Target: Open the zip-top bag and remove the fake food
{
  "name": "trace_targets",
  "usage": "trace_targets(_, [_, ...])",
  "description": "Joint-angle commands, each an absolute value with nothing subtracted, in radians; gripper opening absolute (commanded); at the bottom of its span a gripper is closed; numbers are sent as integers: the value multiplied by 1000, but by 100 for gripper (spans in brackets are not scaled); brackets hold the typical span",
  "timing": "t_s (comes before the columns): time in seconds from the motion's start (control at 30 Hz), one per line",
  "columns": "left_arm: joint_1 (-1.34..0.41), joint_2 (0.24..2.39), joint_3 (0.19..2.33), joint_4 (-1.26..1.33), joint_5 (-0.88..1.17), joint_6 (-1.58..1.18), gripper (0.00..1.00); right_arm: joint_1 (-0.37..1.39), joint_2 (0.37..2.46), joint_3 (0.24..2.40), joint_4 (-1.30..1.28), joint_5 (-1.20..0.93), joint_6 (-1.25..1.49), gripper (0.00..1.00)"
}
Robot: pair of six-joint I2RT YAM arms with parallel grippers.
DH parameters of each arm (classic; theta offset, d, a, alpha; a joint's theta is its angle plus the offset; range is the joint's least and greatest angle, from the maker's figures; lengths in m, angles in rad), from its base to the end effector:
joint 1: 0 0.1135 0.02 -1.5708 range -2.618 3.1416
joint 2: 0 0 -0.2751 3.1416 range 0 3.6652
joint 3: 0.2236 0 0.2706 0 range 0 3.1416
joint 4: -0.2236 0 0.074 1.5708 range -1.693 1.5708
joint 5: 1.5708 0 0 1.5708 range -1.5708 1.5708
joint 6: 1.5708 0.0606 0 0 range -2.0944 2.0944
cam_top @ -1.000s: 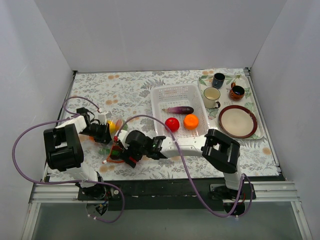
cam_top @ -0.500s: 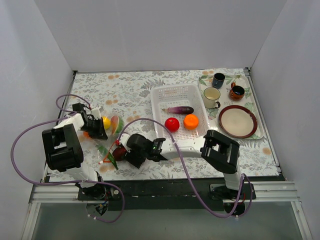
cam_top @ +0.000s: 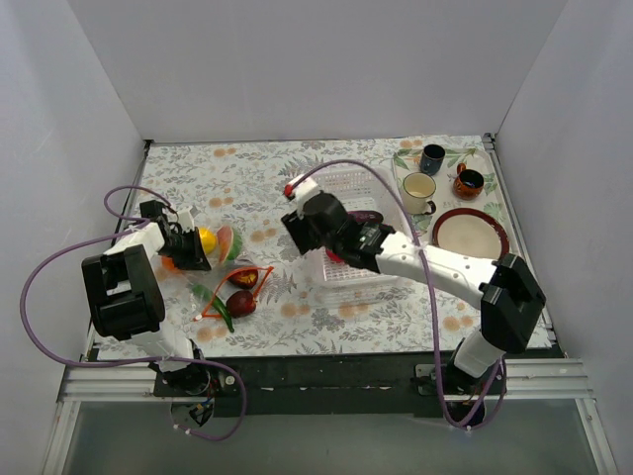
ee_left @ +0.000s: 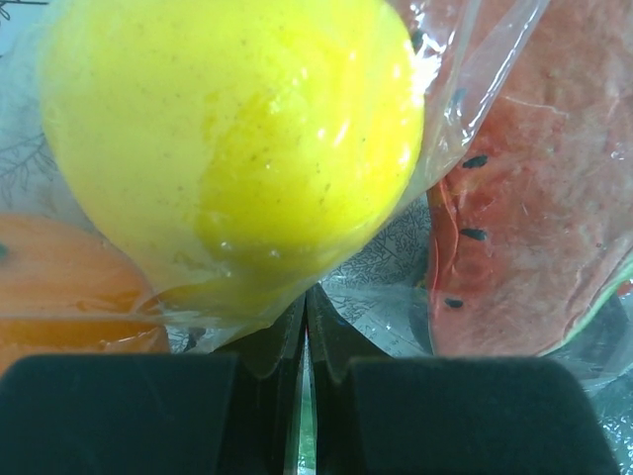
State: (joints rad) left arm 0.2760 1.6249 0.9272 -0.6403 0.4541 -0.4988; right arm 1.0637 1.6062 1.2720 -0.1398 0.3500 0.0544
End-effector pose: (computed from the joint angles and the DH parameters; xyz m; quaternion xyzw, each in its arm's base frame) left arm 0.3010 0.0576 0.1397 -0.3414 0.9059 -0.2348 0.0876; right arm 0.2198 0.3528 0.2988 -0.3268 0.7795 0.1463 0.5140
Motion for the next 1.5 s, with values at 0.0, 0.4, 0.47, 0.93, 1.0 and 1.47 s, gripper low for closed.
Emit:
trace_targets(0.0, [282,1585,931,-644,453,-512,2,901,1617,1288,-258,442,146,12])
trace_targets(0.4, [282,1614,1008,-666,457,-581,0,988,1735,1486,-354,555,51,99])
trace_targets(0.47, [282,1617,1008,-661,456,-586,0,1075,1738,1491,-333,561,22,98])
trace_targets(0.93, [282,1618,945,-607,403,-588,0,1345,1861,1404,-103,206,-49,91])
trace_targets(1.0, [284,1617,946,-610,403,-588,0,1345,1894,1411,-89,178,-48,92])
trace_targets(1.47, [282,1589,940,-621,402,-566,0,1306,2078,1565,-94,146,-40,96])
